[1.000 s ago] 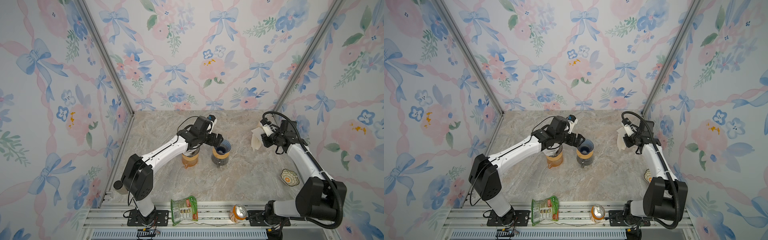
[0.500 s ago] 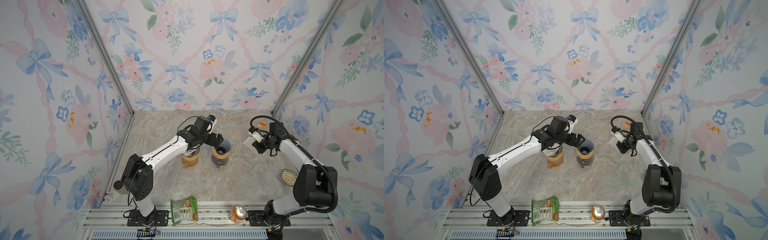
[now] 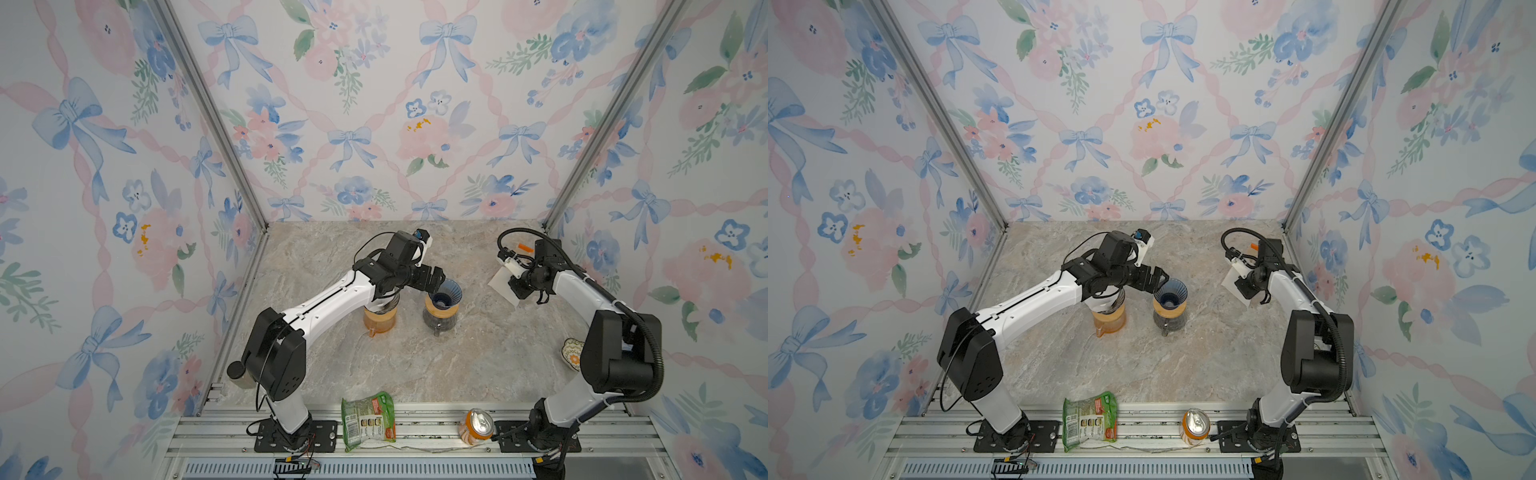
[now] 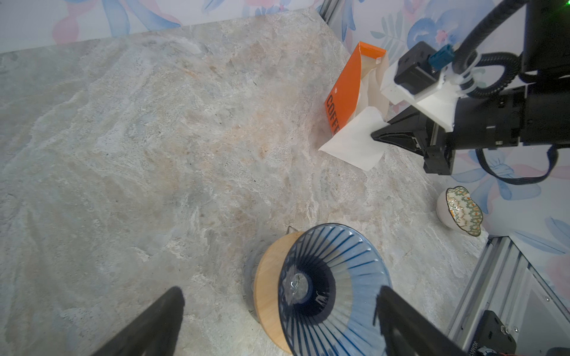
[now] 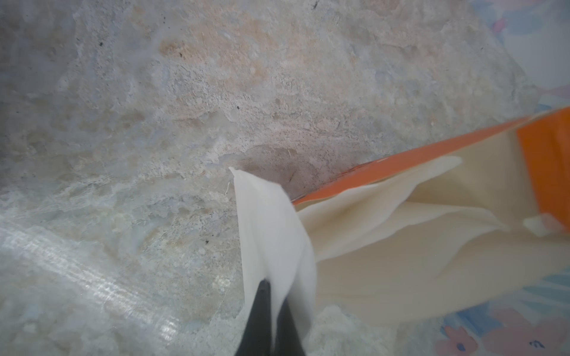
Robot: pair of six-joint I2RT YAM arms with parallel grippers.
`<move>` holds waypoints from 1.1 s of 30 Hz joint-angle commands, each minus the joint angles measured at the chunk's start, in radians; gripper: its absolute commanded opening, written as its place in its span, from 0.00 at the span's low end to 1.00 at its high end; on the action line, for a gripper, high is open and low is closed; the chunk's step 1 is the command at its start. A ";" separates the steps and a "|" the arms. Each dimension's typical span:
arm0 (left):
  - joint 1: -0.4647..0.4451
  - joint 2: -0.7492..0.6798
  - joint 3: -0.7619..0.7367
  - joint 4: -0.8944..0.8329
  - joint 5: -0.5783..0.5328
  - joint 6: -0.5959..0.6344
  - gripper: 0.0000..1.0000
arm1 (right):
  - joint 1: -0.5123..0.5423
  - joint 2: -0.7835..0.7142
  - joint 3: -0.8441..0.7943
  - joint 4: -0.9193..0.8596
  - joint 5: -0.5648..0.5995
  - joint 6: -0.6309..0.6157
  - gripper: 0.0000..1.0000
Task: Place the coffee filter in the dripper
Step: 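Draw the freed white filter away from the pack with the right gripper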
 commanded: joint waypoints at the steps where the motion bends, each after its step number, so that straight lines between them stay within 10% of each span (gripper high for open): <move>1: 0.007 0.010 0.003 0.003 0.007 -0.003 0.98 | -0.010 0.019 0.035 0.054 0.036 -0.021 0.00; 17: 0.007 0.016 0.010 0.003 0.013 -0.010 0.98 | 0.002 -0.003 0.048 0.060 0.002 -0.013 0.00; 33: 0.005 -0.007 -0.003 0.003 0.008 -0.005 0.98 | 0.042 -0.238 0.045 -0.102 -0.286 0.110 0.00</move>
